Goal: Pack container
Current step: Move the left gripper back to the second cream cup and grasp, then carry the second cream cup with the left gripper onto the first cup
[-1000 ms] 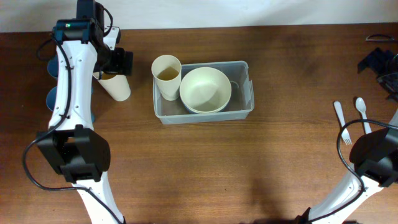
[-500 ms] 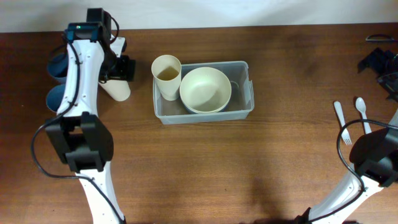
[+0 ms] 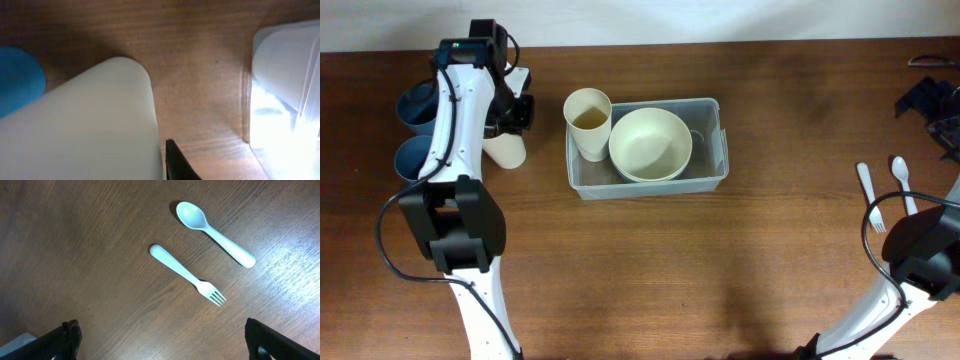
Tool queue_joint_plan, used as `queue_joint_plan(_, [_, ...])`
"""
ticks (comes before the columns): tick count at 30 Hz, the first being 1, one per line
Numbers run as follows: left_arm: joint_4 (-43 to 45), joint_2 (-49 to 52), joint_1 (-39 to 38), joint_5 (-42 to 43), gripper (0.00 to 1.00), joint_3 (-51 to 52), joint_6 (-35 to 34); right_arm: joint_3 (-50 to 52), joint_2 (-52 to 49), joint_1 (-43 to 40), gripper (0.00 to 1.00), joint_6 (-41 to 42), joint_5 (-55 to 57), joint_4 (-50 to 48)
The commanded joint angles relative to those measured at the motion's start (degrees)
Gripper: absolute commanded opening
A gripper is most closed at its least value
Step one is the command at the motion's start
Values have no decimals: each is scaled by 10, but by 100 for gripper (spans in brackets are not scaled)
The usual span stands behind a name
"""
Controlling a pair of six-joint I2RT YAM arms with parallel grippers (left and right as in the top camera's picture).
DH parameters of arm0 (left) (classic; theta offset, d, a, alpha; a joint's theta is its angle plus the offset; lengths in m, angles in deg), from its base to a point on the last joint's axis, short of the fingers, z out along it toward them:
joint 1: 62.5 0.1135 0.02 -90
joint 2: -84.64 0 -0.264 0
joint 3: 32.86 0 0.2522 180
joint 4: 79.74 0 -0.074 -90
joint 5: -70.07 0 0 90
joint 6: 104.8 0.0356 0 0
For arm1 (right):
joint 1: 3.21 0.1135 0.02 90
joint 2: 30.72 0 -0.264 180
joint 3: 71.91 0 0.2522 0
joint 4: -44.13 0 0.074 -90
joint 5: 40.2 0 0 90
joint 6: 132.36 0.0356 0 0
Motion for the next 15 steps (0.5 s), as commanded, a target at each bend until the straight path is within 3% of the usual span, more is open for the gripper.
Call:
queue_joint_plan(1, [-19,2,0,6,9,-41,3,4,0,1,99,5,3,-1])
queue_joint_plan(3, [-47,2,0,6,2,-88,3,4,0,1,99,5,3,-1])
queue_joint_plan(15, [-155,2,-31,34,2,-284,-14,4,0,1,99,5,3,-1])
